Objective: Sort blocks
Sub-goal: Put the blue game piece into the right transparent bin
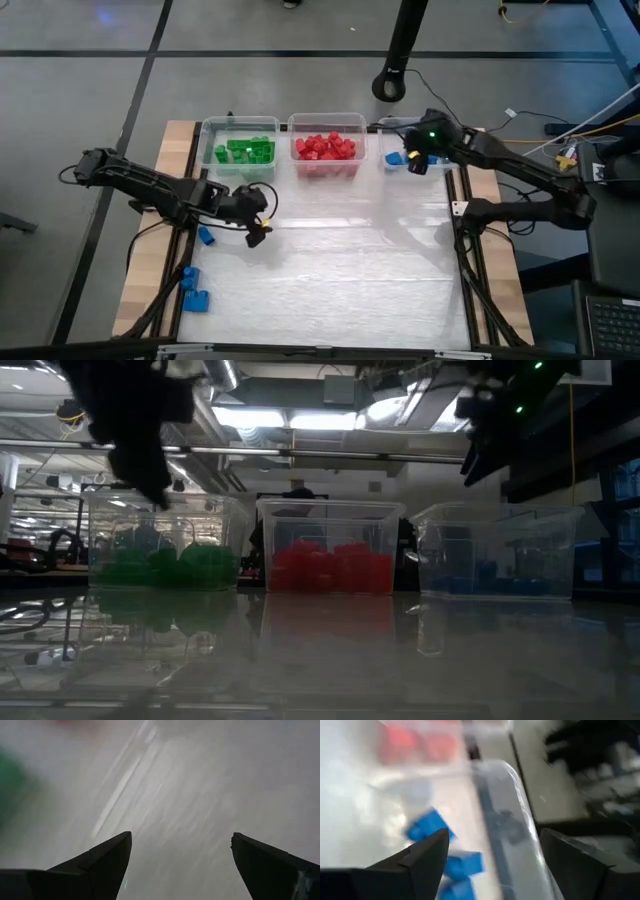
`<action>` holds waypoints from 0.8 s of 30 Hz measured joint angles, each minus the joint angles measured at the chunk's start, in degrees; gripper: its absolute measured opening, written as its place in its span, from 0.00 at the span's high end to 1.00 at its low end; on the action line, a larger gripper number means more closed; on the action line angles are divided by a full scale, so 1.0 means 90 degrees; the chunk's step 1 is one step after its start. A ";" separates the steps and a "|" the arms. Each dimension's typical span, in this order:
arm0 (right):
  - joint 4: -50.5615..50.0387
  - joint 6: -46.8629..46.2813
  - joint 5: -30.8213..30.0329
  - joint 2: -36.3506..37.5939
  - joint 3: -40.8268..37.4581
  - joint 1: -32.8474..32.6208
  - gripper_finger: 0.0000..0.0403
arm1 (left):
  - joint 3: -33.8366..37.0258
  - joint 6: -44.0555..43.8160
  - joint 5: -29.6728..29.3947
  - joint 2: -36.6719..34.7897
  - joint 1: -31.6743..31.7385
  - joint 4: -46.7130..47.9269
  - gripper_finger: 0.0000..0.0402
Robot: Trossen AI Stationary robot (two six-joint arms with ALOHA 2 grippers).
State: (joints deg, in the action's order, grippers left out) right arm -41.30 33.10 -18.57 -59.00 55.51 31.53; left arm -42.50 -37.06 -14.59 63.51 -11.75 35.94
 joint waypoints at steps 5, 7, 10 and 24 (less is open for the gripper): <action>0.0037 -0.0107 0.1330 0.0444 0.0000 -0.0143 0.22 | 0.0002 -0.1303 -0.0004 0.0000 0.0000 0.1510 0.19; 0.0161 -0.0108 0.1447 0.0519 -0.0020 -0.0386 0.21 | 0.0002 -0.1837 0.0025 0.0002 0.0000 0.2005 0.19; 0.0415 -0.0104 0.1467 0.0543 -0.0159 -0.0876 0.21 | 0.0002 -0.2477 0.0410 0.0007 -0.0018 0.2494 0.19; 0.2037 0.0022 0.0964 0.0526 -0.1356 -0.2252 0.21 | 0.0002 -0.4407 0.2024 0.1271 -0.0957 0.3144 0.23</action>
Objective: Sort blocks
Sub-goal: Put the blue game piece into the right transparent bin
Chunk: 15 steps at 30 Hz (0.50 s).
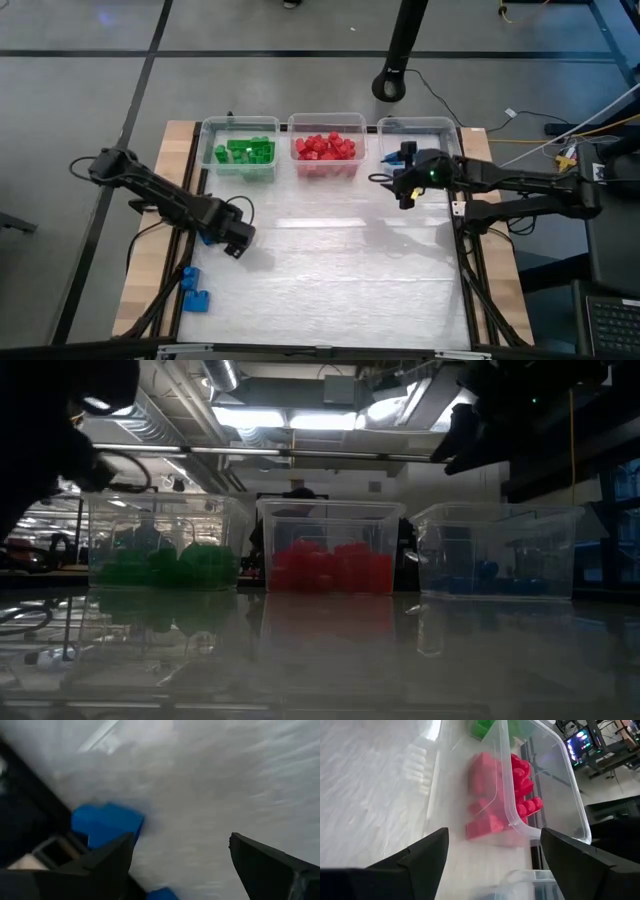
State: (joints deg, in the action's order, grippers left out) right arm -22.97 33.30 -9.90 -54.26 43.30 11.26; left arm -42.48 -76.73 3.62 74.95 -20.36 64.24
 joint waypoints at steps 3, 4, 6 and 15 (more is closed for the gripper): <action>0.0009 0.0002 -0.0002 0.0002 -0.0004 -0.0016 0.21 | 0.0000 -0.0337 0.0156 0.0234 -0.0195 0.0220 0.24; 0.0011 0.0002 -0.0002 0.0002 -0.0004 -0.0016 0.21 | 0.0000 -0.0436 0.0178 0.0286 -0.0258 0.0302 0.24; 0.0011 0.0002 -0.0002 0.0002 -0.0004 -0.0016 0.21 | 0.0012 -0.0559 0.0208 0.0381 -0.0367 0.0453 0.24; 0.0014 0.0000 0.0051 0.0002 -0.0004 -0.0016 0.21 | 0.0577 -0.0340 0.0551 0.0415 -0.0486 -0.0044 0.24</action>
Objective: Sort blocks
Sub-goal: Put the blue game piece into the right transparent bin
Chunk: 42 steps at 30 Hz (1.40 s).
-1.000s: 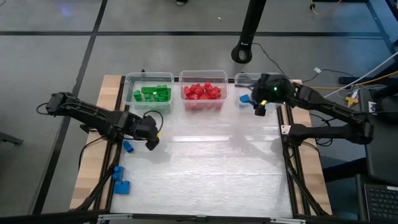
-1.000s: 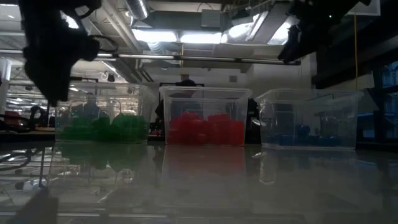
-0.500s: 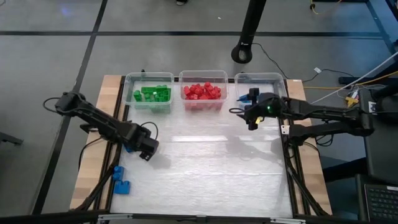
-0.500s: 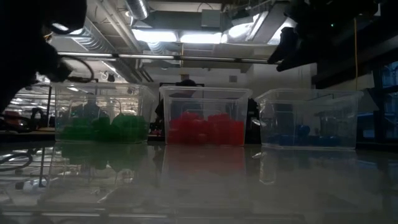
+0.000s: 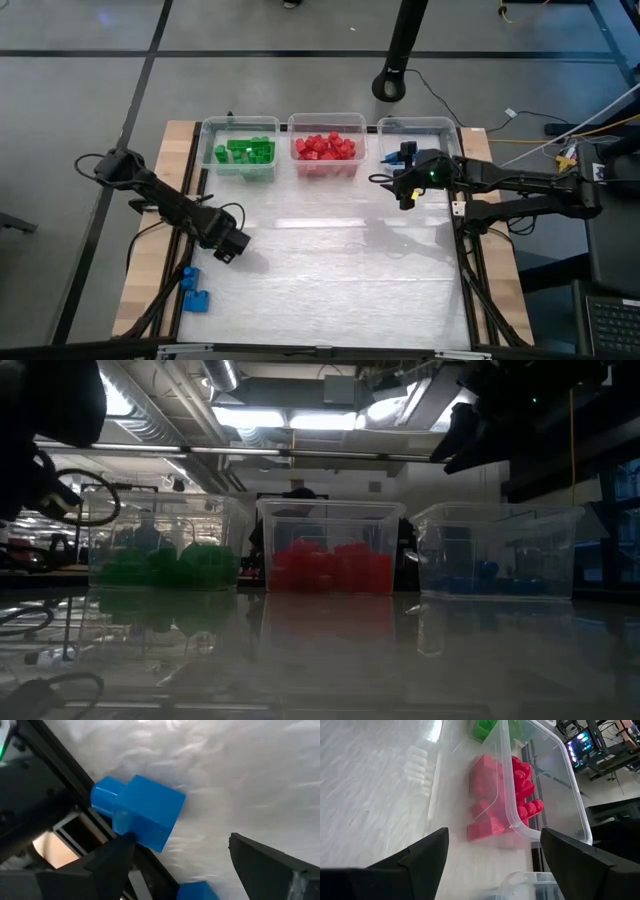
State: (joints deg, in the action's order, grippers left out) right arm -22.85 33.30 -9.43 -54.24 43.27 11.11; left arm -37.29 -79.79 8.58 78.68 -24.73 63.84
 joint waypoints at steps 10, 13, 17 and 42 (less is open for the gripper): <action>0.0016 -0.0002 0.0000 0.0000 0.0000 0.0002 0.21 | -0.0491 0.1109 -0.1104 0.0002 0.0001 -0.0616 0.24; 0.0016 -0.0002 0.0000 0.0000 0.0000 0.0002 0.21 | -0.0543 0.1512 -0.1278 -0.0008 0.0002 -0.0974 0.24; 0.0014 -0.0039 0.0000 0.0000 0.0000 0.0002 0.21 | -0.0575 0.1729 -0.1439 -0.0010 0.0002 -0.1181 0.24; -0.0096 -0.0053 0.0003 0.0000 0.0002 0.0005 0.21 | -0.0647 -0.2473 -0.2366 -0.0217 -0.0367 -0.0724 0.24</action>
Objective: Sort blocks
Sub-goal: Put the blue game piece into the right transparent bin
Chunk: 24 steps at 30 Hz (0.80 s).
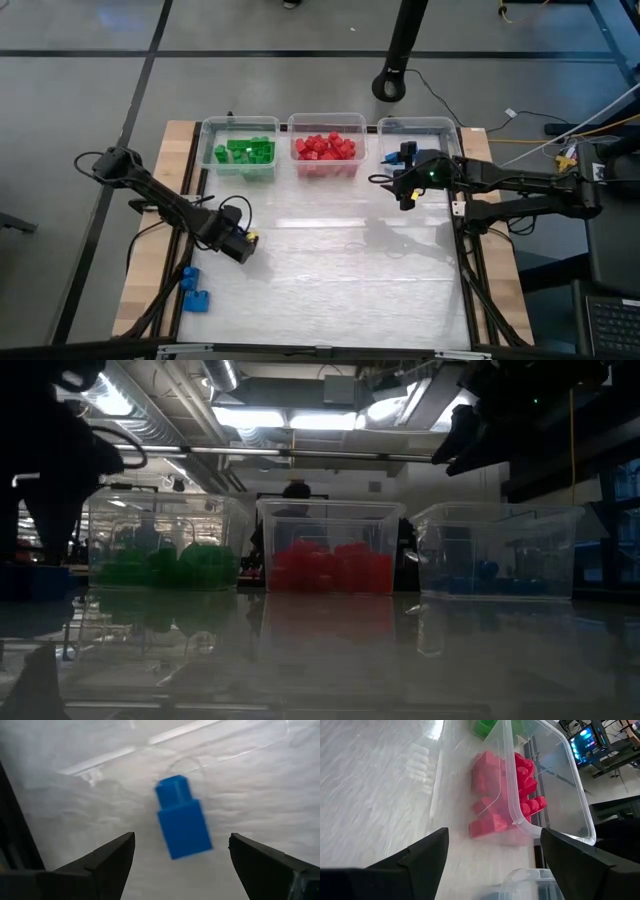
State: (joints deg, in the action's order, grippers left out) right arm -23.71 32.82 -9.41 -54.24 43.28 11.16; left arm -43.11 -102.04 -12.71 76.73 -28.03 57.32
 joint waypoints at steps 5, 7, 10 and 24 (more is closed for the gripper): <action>-0.0004 0.0000 0.0000 0.0000 0.0001 0.0000 0.21 | 0.0342 -0.0182 -0.0021 0.0000 0.0000 -0.0249 0.24; -0.0004 0.0002 0.0000 0.0000 0.0001 0.0000 0.21 | 0.0501 -0.0168 -0.0046 0.0000 0.0000 -0.0580 0.24; -0.0004 0.0002 0.0000 0.0000 0.0001 0.0000 0.21 | 0.0740 -0.0096 -0.0070 0.0000 0.0000 -0.0979 0.24; 0.0007 -0.0090 -0.0061 -0.0009 0.0001 0.0012 0.21 | 0.1153 0.0606 -0.0360 -0.0002 -0.0010 -0.1302 0.45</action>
State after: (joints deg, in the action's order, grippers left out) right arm -23.65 32.01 -9.96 -54.32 43.29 11.27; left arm -32.73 -96.59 -15.95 76.71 -28.12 45.60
